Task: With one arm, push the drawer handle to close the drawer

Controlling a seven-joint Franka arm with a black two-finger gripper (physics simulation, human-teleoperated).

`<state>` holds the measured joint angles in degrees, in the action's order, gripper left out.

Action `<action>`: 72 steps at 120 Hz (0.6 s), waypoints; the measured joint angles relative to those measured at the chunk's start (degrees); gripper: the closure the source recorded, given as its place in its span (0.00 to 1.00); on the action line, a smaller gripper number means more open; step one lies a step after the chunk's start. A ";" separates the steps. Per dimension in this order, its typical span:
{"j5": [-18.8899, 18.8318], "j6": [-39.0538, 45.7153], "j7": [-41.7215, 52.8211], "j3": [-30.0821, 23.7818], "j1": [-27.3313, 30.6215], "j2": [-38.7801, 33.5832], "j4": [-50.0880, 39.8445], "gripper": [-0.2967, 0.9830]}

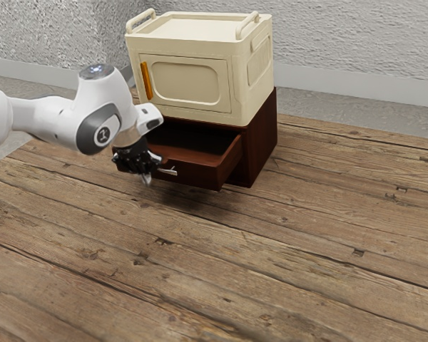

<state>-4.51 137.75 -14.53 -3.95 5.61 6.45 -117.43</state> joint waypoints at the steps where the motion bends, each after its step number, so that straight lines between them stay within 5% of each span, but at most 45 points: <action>1: 0.00 0.01 0.10 0.00 0.01 0.11 0.15 0.85; 72: 1.21 0.13 6.33 -0.09 0.62 10.16 10.85 0.85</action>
<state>-3.29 137.88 -8.20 -4.04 6.23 16.60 -106.59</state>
